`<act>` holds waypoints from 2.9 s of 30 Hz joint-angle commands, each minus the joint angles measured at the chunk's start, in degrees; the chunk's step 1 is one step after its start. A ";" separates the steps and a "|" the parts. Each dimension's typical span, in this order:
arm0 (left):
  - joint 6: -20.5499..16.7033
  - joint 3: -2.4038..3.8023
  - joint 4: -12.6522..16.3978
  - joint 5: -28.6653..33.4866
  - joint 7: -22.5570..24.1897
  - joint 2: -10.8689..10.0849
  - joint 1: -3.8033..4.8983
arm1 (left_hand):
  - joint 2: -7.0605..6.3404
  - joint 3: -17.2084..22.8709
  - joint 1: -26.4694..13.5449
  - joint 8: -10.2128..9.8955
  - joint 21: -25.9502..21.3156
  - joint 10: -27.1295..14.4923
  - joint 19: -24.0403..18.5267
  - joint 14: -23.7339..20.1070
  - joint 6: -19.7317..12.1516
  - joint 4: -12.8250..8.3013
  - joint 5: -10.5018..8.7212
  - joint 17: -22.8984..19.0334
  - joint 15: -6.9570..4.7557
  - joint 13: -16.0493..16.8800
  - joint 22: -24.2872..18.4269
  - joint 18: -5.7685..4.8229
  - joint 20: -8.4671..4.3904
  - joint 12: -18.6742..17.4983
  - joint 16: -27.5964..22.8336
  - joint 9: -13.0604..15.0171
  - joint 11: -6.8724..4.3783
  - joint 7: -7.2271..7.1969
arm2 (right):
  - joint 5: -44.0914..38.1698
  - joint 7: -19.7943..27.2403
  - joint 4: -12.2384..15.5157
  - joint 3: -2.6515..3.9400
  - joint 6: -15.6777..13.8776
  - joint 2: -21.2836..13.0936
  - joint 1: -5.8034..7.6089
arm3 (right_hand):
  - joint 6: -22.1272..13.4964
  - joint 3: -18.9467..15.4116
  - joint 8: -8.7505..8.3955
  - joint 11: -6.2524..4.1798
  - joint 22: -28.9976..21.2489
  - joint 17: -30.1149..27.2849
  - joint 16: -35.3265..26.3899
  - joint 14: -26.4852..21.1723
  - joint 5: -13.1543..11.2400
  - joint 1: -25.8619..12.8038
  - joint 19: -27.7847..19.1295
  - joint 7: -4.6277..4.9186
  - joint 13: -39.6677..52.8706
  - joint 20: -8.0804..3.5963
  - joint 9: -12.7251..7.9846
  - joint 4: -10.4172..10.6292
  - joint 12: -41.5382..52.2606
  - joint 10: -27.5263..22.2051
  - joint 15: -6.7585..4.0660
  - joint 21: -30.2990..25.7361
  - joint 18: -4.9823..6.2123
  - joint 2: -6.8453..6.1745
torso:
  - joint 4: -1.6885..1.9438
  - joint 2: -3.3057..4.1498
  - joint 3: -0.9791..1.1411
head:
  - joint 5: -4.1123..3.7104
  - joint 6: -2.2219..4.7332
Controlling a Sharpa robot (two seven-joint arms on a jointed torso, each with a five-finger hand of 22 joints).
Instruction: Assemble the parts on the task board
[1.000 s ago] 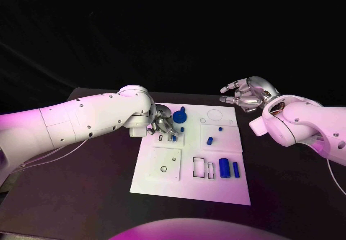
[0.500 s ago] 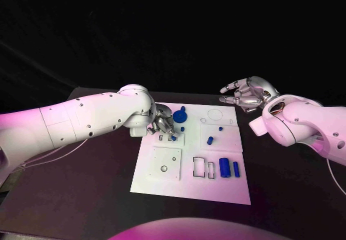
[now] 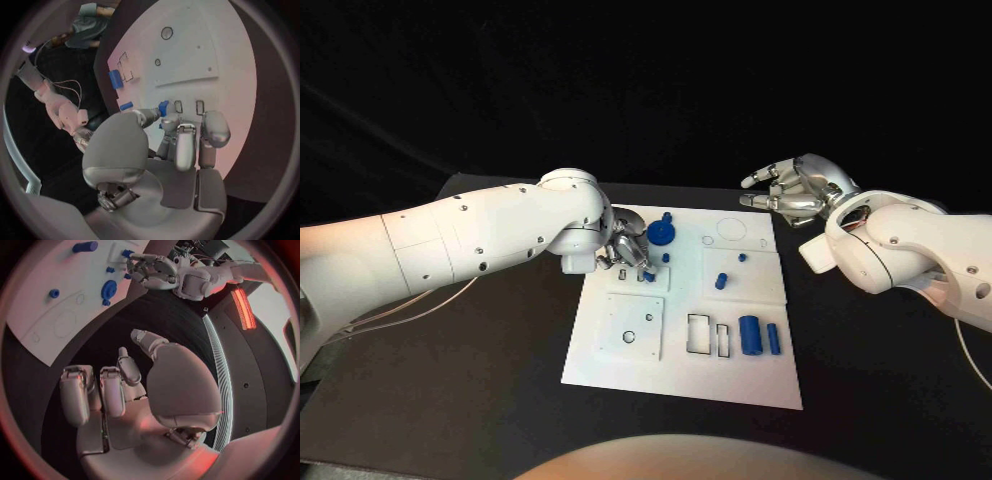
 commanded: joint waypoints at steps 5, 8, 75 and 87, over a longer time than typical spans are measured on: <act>-2.66 0.03 1.03 3.05 0.73 -0.79 0.00 | -0.36 10.46 -1.91 1.07 0.54 0.35 0.00 3.85 -0.12 -9.38 0.91 8.08 -0.15 0.17 0.40 -0.91 -0.16 -0.21 -0.04 1.14 0.00 0.03 | -0.39 -0.08 -0.11 -0.03 1.09 0.13 -0.14 | 0.13 -0.01 0.39 -0.01 10.60 5.46 -0.13 3.61 0.02 -0.57 3.31 -0.23 -0.05 0.10 0.08 0.33 -0.16 -0.37 0.09 -0.44 0.58 0.10 | 0.00 0.01 0.02 | 0.21 0.09; -4.33 0.04 1.75 3.85 1.05 -1.51 -0.01 | -1.02 11.99 -3.00 1.65 0.78 1.06 0.23 3.92 0.38 -10.65 3.05 8.21 -0.32 0.54 0.74 -0.95 -0.23 0.04 0.02 1.65 -0.17 -0.12 | -0.37 -0.08 -0.12 -0.03 1.10 0.12 -0.16 | 0.13 -0.01 0.39 -0.01 10.60 5.46 -0.13 3.61 0.02 -0.57 3.31 -0.23 -0.05 0.10 0.08 0.33 -0.16 -0.37 0.09 -0.44 0.58 0.10 | -0.02 0.05 0.02 | 0.15 0.10; -19.96 -0.06 10.23 -9.98 2.93 -8.12 -5.03 | -4.20 14.22 -5.65 2.64 2.99 5.64 2.92 4.04 3.69 -12.95 13.55 8.48 -1.43 4.72 5.09 -1.75 -1.15 2.43 0.07 2.35 -1.42 -1.39 | -0.32 -0.04 -0.08 -0.21 1.09 -0.94 -0.63 | 0.05 -0.07 0.55 -0.02 10.61 5.56 -0.11 3.65 0.01 -0.82 3.32 -0.23 -0.06 0.07 0.07 0.67 -0.12 -0.31 0.07 -0.45 0.58 0.17 | 0.17 -0.02 -0.05 | 0.13 -1.32; -19.13 -0.20 10.01 -9.81 2.77 -7.70 -5.05 | -4.20 14.22 -5.65 2.64 2.99 5.64 2.92 4.04 3.69 -12.95 13.55 8.48 -1.43 4.72 5.09 -1.75 -1.15 2.43 0.07 2.35 -1.42 -1.39 | -0.20 -0.03 -0.18 -0.22 1.24 -0.82 -0.74 | 0.05 -0.07 0.55 -0.02 10.61 5.56 -0.11 3.65 0.01 -0.82 3.32 -0.23 -0.06 0.07 0.07 0.67 -0.12 -0.31 0.07 -0.45 0.58 0.17 | 0.20 -0.03 -0.02 | 0.14 -1.45</act>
